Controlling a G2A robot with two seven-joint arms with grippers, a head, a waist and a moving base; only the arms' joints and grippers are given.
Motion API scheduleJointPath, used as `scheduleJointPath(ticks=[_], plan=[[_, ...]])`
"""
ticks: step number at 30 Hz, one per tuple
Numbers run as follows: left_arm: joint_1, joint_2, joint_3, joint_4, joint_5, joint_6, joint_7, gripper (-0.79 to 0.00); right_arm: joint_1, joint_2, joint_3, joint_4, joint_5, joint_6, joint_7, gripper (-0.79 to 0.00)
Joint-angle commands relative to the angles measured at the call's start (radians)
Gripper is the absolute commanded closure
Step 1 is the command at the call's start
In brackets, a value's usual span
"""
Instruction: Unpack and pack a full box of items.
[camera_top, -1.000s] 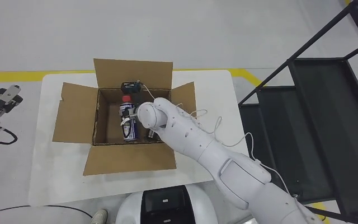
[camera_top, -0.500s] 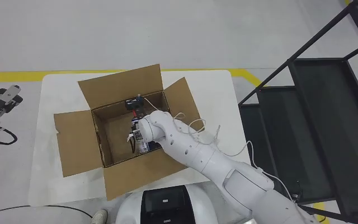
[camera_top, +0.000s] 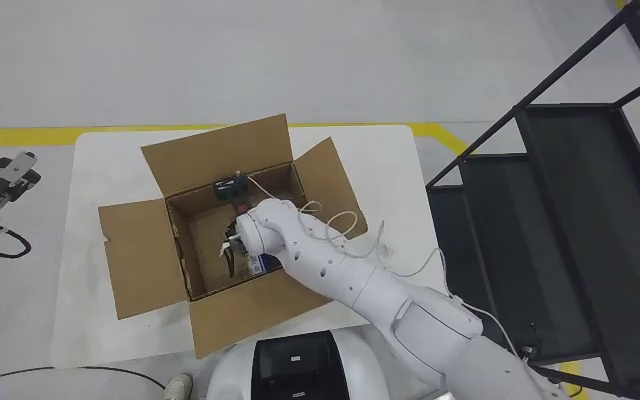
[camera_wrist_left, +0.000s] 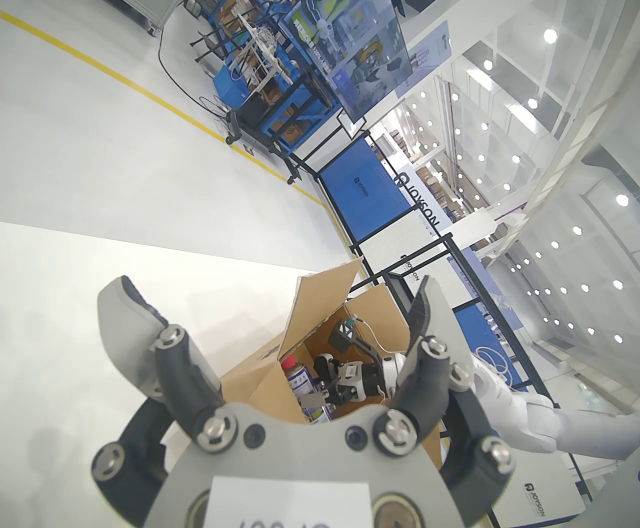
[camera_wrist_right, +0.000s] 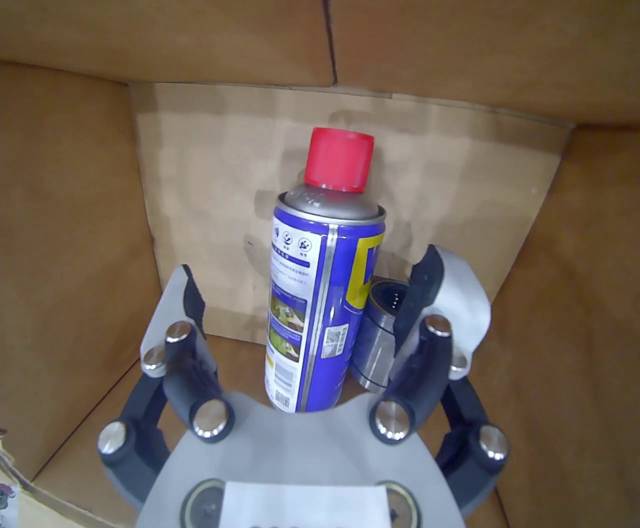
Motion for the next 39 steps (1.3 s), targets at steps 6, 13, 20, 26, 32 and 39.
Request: scheduleJointPath(ticks=[6,13,20,26,32,39], plan=[[0.0,0.0,0.0,0.0,0.0,0.0,0.0,-0.785,-0.018,-0.012,-0.015,0.029,-0.004,-0.017,0.022,-0.785],[0.0,0.0,0.0,0.0,0.0,0.0,0.0,-0.785,-0.021,-0.03,-0.011,0.087,0.019,-0.027,-0.003,-0.717],[0.0,0.0,0.0,0.0,0.0,0.0,0.0,-0.785,0.0,-0.049,-0.019,0.146,0.005,-0.021,-0.007,0.0],[0.0,0.0,0.0,0.0,0.0,0.0,0.0,-0.785,0.011,-0.064,-0.021,0.174,0.003,-0.026,-0.009,0.0],[0.0,0.0,0.0,0.0,0.0,0.0,0.0,-0.785,0.019,-0.063,0.008,0.123,-0.003,-0.027,-0.022,0.0],[0.0,0.0,0.0,0.0,0.0,0.0,0.0,-0.785,-0.03,-0.016,0.11,-0.094,-0.04,-0.05,0.011,0.0]])
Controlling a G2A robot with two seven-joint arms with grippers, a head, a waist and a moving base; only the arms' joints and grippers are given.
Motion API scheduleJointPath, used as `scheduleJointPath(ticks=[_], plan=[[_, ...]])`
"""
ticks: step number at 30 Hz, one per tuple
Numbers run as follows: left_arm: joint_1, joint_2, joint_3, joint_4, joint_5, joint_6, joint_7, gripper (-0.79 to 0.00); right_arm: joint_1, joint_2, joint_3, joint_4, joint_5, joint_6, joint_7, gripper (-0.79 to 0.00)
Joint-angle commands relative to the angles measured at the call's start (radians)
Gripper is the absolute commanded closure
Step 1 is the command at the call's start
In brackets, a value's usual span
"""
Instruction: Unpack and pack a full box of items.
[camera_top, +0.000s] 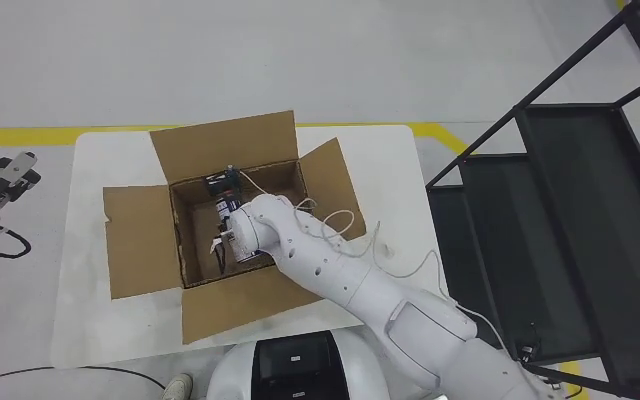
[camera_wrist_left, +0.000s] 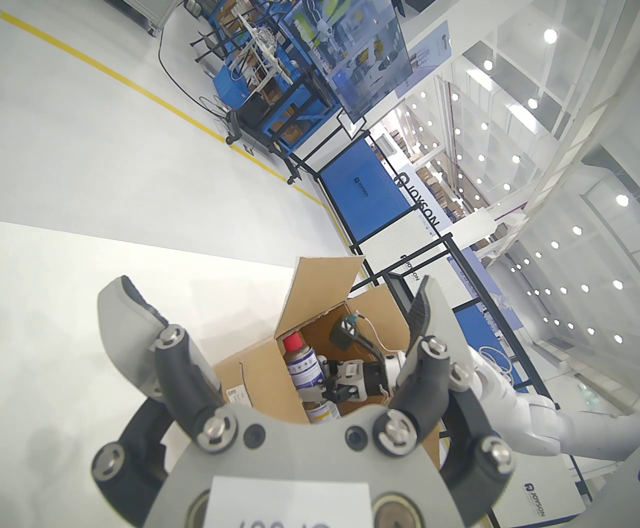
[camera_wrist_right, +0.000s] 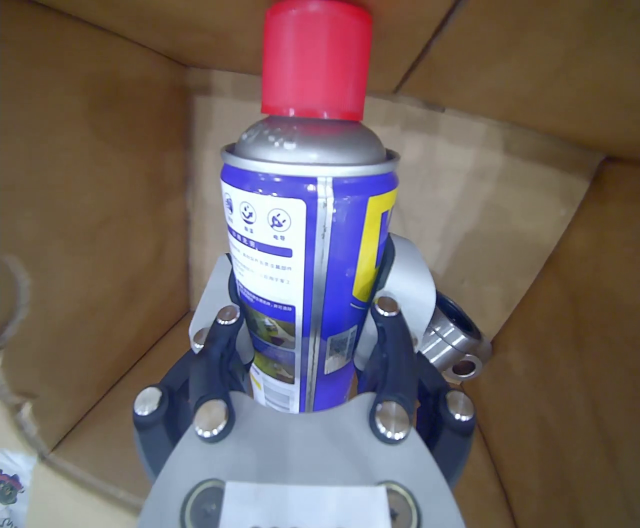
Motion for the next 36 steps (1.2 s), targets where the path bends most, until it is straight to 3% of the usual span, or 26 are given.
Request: scheduleJointPath(ticks=[1,10,21,27,36], plan=[[0.0,0.0,0.0,0.0,0.0,0.0,0.0,-0.785,-0.03,0.02,0.047,-0.091,-0.005,-0.02,0.02,0.0],[0.0,0.0,0.0,0.0,0.0,0.0,0.0,-0.785,-0.252,0.116,0.275,-0.541,-0.094,-0.137,0.113,0.0],[0.0,0.0,0.0,0.0,0.0,0.0,0.0,-0.785,-0.528,0.178,0.55,-0.935,0.028,-0.388,-0.041,0.0],[0.0,0.0,0.0,0.0,0.0,0.0,0.0,-0.785,-0.67,0.204,0.667,-1.051,0.053,-0.505,-0.13,0.0],[0.0,0.0,0.0,0.0,0.0,0.0,0.0,-0.785,-0.852,0.231,0.849,-1.124,0.321,-0.672,-0.235,0.0]])
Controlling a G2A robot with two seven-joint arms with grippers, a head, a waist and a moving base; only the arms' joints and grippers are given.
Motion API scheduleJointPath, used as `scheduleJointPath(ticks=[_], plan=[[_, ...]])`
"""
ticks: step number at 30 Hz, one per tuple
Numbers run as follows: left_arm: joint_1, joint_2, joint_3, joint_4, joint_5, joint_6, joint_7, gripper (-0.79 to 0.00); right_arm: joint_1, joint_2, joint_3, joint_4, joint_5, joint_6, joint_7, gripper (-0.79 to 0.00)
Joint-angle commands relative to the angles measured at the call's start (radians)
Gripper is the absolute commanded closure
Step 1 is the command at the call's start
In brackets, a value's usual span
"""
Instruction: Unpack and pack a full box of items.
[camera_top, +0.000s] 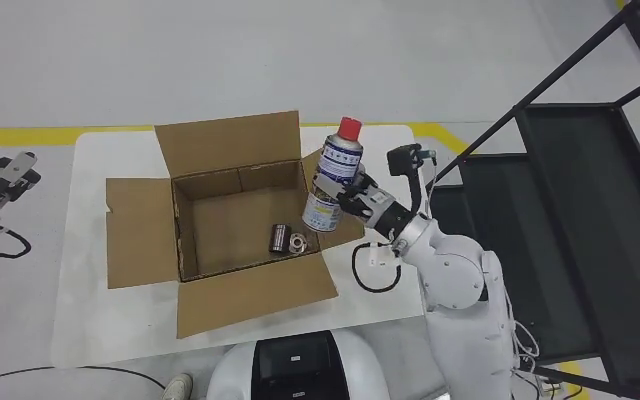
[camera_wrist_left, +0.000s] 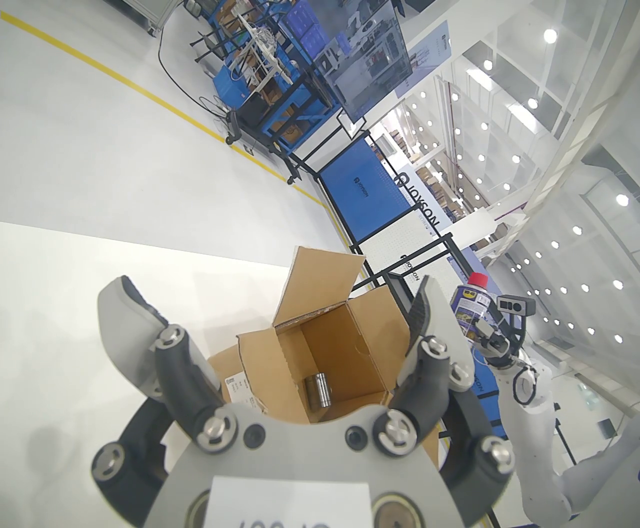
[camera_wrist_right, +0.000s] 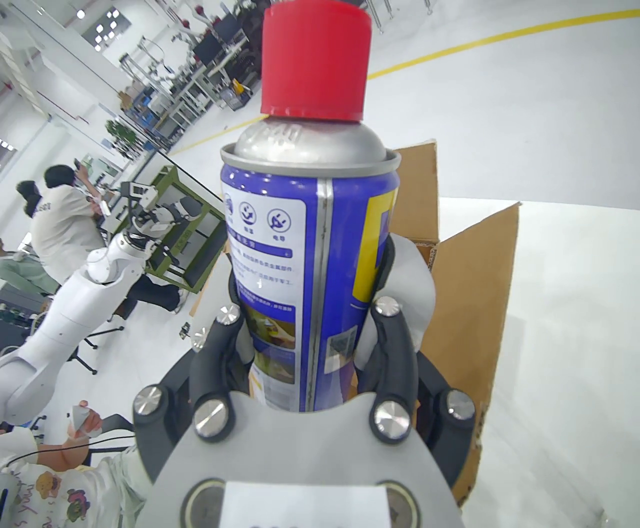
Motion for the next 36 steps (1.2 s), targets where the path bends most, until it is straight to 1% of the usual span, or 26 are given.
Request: scheduleJointPath(ticks=[1,4,26,28,30,33,36], plan=[[0.0,0.0,0.0,0.0,0.0,0.0,0.0,-0.785,-0.031,0.005,0.036,0.006,0.06,-0.055,-0.032,0.0],[0.0,0.0,0.0,0.0,0.0,0.0,0.0,-0.785,-0.057,0.011,0.06,0.041,0.153,-0.13,-0.073,0.0],[0.0,0.0,0.0,0.0,0.0,0.0,0.0,-0.785,-0.057,0.011,0.06,0.041,0.153,-0.13,-0.073,0.0],[0.0,0.0,0.0,0.0,0.0,0.0,0.0,-0.785,-0.046,0.014,0.088,0.04,0.144,-0.099,-0.1,0.0],[0.0,0.0,0.0,0.0,0.0,0.0,0.0,-0.785,-0.026,0.021,0.141,0.032,0.133,-0.078,-0.112,0.0],[0.0,0.0,0.0,0.0,0.0,0.0,0.0,-0.785,0.0,0.032,0.23,0.049,0.137,-0.077,-0.129,0.0],[0.0,0.0,0.0,0.0,0.0,0.0,0.0,-0.785,0.016,0.043,0.314,0.1,0.16,-0.1,-0.155,0.0]])
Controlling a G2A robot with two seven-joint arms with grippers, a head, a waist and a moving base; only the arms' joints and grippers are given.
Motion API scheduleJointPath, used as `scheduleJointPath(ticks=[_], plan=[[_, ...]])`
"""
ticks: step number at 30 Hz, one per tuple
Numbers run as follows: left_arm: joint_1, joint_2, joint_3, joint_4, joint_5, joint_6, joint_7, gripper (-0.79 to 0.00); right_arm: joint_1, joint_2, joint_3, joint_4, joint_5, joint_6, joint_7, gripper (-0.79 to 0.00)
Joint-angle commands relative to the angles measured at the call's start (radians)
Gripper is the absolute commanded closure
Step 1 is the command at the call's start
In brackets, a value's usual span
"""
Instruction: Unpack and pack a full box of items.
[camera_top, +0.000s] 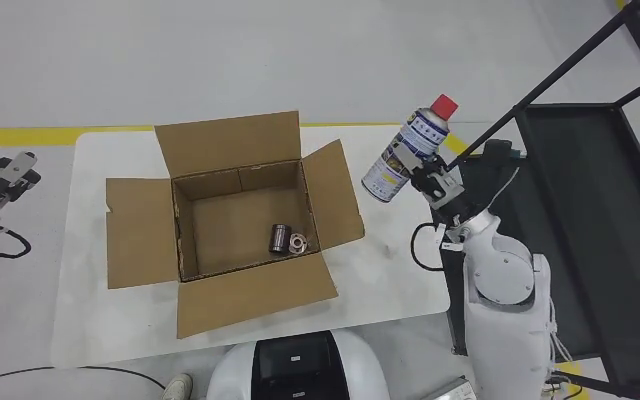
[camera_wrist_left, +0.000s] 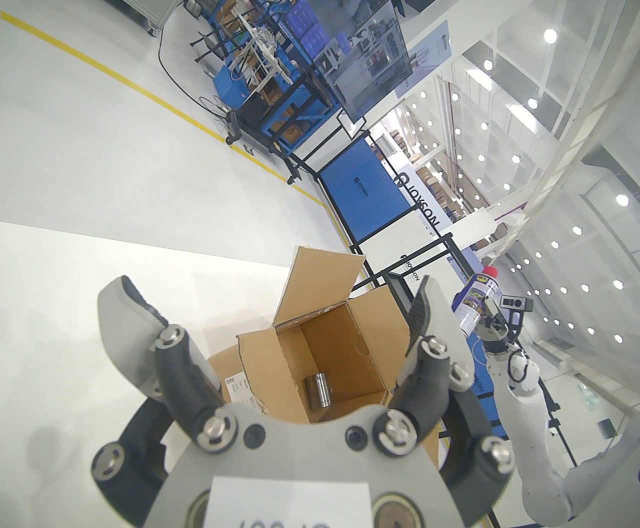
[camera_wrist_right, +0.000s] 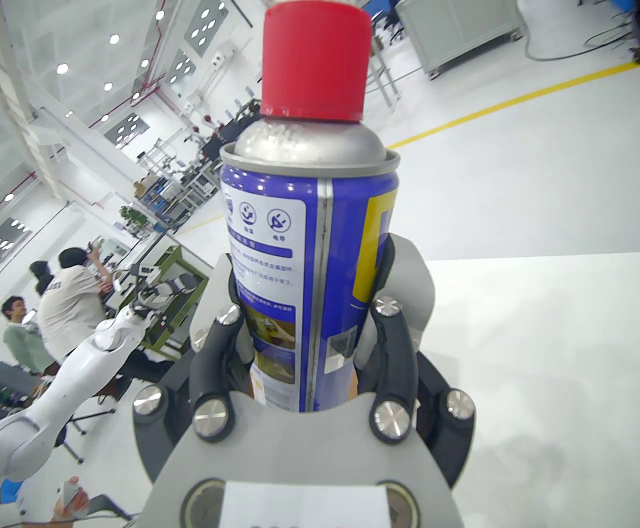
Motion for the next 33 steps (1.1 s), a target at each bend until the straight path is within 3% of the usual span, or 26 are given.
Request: scheduleJointPath(ticks=[1,5,9,11,16,25,27,33], plan=[[0.0,0.0,0.0,0.0,0.0,0.0,0.0,-0.785,0.004,0.008,0.053,0.038,-0.008,-0.034,-0.017,0.0],[0.0,0.0,0.0,0.0,0.0,0.0,0.0,-0.785,-0.021,0.023,0.117,0.129,-0.126,-0.172,-0.09,0.0],[0.0,0.0,0.0,0.0,0.0,0.0,0.0,-0.785,-0.068,0.031,0.14,0.221,-0.341,-0.335,-0.273,0.0],[0.0,0.0,0.0,0.0,0.0,0.0,0.0,-0.785,-0.084,0.03,0.13,0.295,-0.431,-0.368,-0.396,0.0],[0.0,0.0,0.0,0.0,0.0,0.0,0.0,-0.785,-0.07,0.025,0.095,0.487,-0.552,-0.32,-0.669,0.0],[0.0,0.0,0.0,0.0,0.0,0.0,0.0,-0.785,0.05,0.039,0.003,0.77,-0.859,-0.277,-0.995,0.0],[0.0,0.0,0.0,0.0,0.0,0.0,0.0,-0.785,0.077,0.044,-0.01,0.824,-0.903,-0.279,-1.045,0.0],[0.0,0.0,0.0,0.0,0.0,0.0,0.0,-0.785,0.085,0.047,-0.013,0.837,-0.919,-0.283,-1.048,0.0]])
